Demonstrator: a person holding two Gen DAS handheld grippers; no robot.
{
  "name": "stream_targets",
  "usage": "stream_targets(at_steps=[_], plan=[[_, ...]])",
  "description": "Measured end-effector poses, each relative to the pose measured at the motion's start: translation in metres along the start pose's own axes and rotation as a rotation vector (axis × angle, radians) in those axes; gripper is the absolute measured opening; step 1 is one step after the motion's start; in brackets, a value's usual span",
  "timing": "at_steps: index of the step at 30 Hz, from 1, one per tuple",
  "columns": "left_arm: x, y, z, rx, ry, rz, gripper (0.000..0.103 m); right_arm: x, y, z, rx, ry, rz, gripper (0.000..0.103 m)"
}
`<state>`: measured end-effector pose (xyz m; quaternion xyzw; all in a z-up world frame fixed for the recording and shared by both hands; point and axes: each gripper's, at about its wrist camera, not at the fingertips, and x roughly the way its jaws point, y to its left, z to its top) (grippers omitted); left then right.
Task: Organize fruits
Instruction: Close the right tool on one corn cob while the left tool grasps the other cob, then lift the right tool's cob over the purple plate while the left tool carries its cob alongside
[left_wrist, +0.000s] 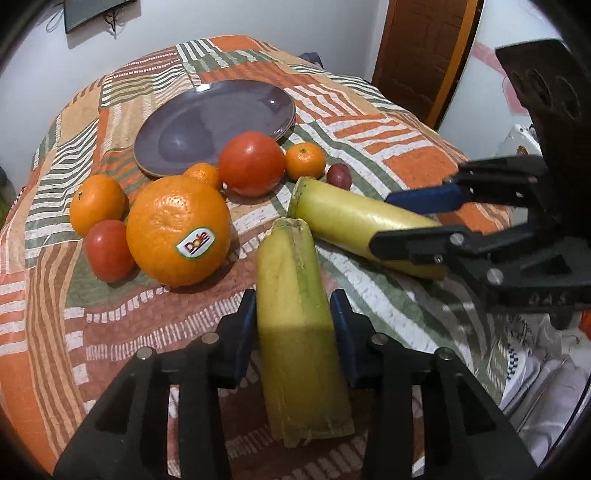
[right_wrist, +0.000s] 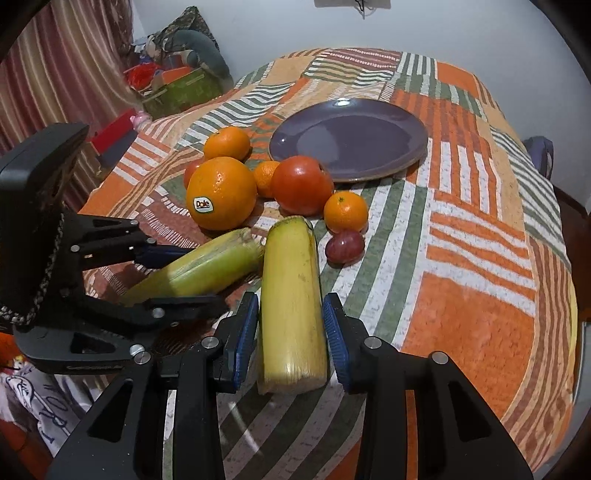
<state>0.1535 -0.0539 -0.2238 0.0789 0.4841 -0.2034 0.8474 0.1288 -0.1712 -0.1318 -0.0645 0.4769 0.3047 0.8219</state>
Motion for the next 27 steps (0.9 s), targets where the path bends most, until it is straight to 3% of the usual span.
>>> stream_targets(at_steps=[8, 16, 27], plan=[[0.012, 0.011, 0.006, -0.052, 0.029, -0.021, 0.039, 0.026, 0.003, 0.002, -0.031, 0.052, 0.000, 0.034], [0.003, 0.003, 0.008, -0.025, -0.012, 0.005, 0.037, 0.018, 0.003, 0.000, -0.012, 0.004, -0.025, 0.033], [-0.043, 0.008, 0.027, -0.038, -0.122, 0.031, 0.037, -0.021, -0.007, 0.011, 0.008, -0.092, -0.058, 0.033]])
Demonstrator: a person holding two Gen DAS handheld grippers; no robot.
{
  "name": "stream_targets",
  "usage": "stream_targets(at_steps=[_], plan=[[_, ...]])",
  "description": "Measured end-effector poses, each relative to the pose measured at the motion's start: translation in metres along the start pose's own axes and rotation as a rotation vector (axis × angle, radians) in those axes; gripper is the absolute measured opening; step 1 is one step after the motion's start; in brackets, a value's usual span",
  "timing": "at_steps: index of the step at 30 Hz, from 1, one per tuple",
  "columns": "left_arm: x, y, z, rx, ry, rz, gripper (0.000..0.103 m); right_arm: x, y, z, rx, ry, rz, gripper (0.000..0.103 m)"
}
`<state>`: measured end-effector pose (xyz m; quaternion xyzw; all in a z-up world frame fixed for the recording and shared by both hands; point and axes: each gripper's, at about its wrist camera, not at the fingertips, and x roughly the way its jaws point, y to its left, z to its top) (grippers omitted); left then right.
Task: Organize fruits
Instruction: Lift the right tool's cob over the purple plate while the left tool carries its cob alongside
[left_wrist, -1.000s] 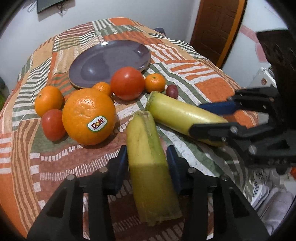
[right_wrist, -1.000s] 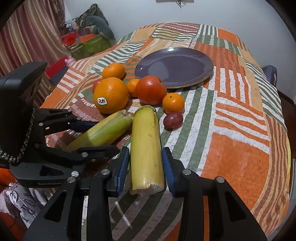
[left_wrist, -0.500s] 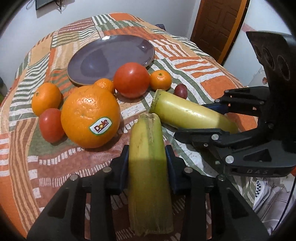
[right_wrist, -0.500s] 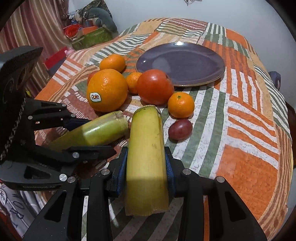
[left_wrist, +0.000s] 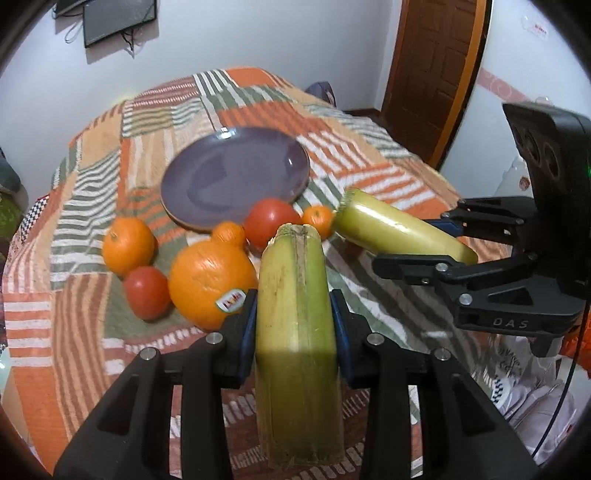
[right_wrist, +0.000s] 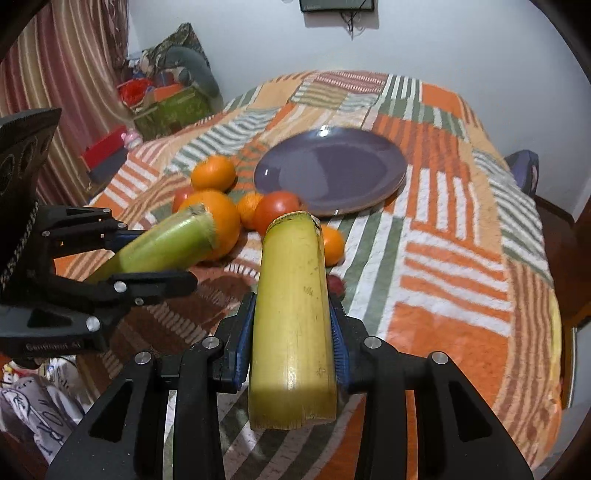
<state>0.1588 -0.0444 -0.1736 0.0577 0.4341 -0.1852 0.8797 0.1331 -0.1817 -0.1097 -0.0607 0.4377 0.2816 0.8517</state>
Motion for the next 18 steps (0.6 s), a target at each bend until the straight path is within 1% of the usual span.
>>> stream_targets(at_steps=[9, 12, 15, 18], plan=[[-0.022, 0.020, 0.029, -0.033, -0.085, 0.035, 0.036, -0.015, -0.004, 0.028, -0.039, -0.066, -0.038, 0.033], [-0.024, 0.029, 0.041, -0.047, -0.105, 0.053, 0.036, -0.014, -0.008, 0.038, -0.039, -0.081, -0.045, 0.033], [-0.022, 0.037, 0.053, -0.047, -0.127, 0.088, 0.036, -0.013, -0.015, 0.050, -0.030, -0.099, -0.054, 0.033], [-0.019, 0.046, 0.066, -0.059, -0.141, 0.098, 0.036, -0.010, -0.020, 0.063, -0.029, -0.120, -0.069, 0.033]])
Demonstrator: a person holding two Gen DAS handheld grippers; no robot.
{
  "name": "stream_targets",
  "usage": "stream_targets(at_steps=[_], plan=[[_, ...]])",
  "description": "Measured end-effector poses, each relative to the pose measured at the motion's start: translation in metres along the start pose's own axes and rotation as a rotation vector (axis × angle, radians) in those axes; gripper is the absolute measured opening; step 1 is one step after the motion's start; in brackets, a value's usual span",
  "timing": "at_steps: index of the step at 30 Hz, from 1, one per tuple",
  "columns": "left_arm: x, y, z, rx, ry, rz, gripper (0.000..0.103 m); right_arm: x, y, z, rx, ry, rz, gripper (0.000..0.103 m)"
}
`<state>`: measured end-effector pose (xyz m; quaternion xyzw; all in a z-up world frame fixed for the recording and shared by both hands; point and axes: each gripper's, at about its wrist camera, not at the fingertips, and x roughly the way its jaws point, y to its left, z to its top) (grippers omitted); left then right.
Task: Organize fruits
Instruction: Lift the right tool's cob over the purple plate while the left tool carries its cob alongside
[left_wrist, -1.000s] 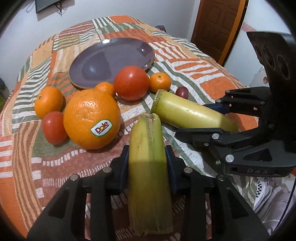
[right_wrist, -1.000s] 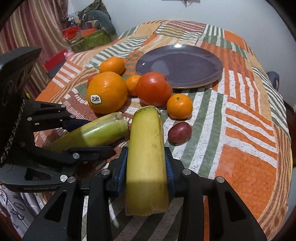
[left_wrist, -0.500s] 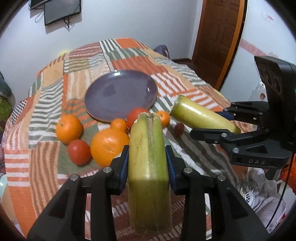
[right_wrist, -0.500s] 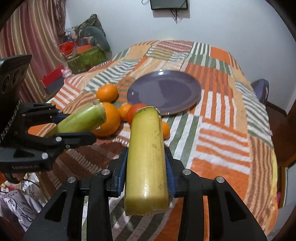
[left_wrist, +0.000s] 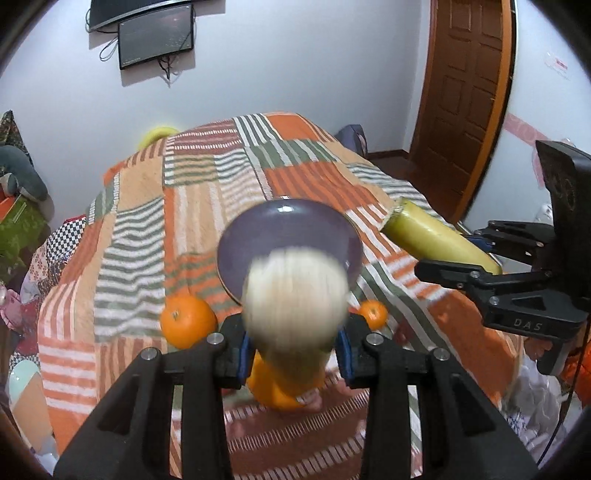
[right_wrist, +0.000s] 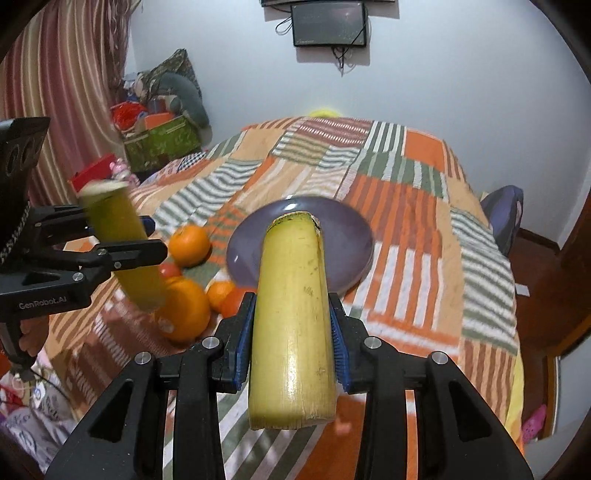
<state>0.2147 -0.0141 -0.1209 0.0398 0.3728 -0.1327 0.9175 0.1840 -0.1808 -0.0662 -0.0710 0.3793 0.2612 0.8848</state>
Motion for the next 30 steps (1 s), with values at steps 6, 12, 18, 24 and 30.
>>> stream_targets(at_steps=[6, 12, 18, 24, 30], plan=[[0.019, 0.012, 0.020, -0.005, -0.004, 0.000, 0.036, 0.013, -0.010, 0.019, 0.005, -0.022, -0.015, 0.033], [0.035, 0.022, 0.035, -0.021, -0.006, 0.007, 0.036, 0.027, -0.022, 0.030, 0.025, -0.028, -0.015, 0.033], [0.059, 0.025, 0.047, -0.010, 0.017, 0.021, 0.036, 0.045, -0.028, 0.034, 0.029, -0.014, -0.018, 0.033], [0.085, 0.025, 0.056, 0.011, 0.036, 0.031, 0.036, 0.065, -0.032, 0.041, 0.033, 0.005, -0.015, 0.033], [0.117, 0.027, 0.067, 0.004, 0.067, 0.024, 0.036, 0.088, -0.037, 0.046, 0.030, 0.032, -0.019, 0.033]])
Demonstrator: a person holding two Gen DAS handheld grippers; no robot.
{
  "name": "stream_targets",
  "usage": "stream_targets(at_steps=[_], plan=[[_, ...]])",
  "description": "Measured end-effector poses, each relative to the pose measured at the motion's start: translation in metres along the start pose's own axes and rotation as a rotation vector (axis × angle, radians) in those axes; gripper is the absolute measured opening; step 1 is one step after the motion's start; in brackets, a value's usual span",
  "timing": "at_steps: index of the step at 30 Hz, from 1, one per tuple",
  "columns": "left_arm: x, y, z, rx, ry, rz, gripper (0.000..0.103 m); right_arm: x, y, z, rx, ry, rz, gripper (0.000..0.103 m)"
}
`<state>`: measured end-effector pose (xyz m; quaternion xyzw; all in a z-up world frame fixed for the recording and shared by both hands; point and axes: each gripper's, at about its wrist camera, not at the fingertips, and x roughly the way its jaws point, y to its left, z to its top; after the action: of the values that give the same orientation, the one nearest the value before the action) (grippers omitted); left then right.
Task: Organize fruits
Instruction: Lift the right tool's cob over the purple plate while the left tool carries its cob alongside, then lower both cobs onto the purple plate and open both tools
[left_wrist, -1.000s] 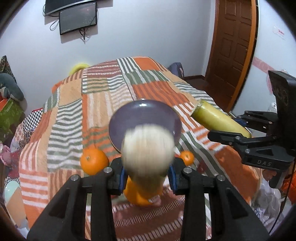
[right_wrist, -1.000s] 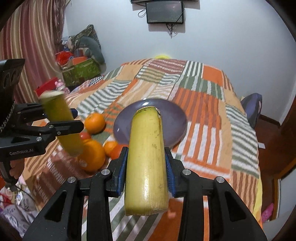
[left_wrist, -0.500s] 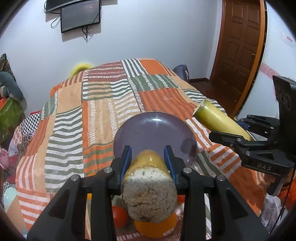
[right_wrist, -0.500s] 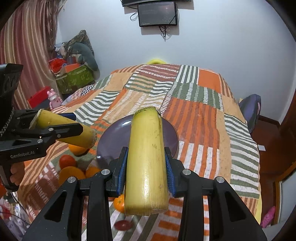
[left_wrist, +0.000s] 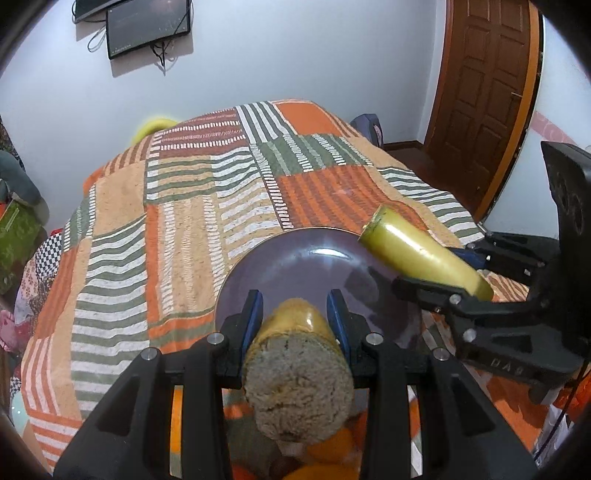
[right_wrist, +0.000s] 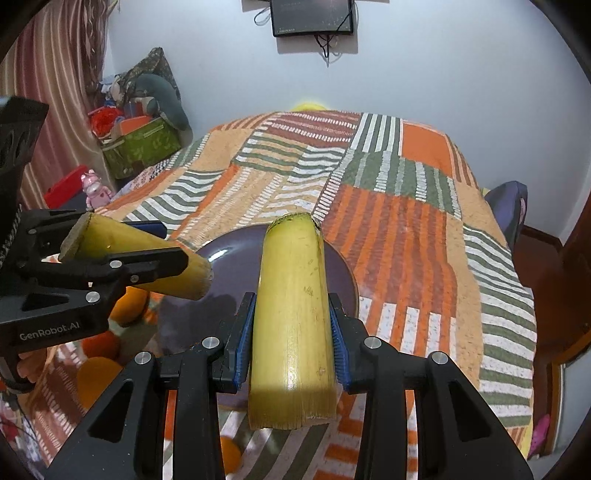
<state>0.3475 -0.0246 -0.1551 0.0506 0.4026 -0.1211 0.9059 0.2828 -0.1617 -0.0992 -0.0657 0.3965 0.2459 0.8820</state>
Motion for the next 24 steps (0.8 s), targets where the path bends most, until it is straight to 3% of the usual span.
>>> stream_targets(at_steps=[11, 24], plan=[[0.050, 0.003, 0.020, 0.003, 0.035, 0.021, 0.036, 0.038, -0.011, 0.003, 0.015, 0.048, 0.006, 0.033], [0.068, 0.011, 0.025, -0.007, 0.091, -0.012, 0.036, 0.050, -0.010, 0.006, -0.010, 0.063, 0.021, 0.033]])
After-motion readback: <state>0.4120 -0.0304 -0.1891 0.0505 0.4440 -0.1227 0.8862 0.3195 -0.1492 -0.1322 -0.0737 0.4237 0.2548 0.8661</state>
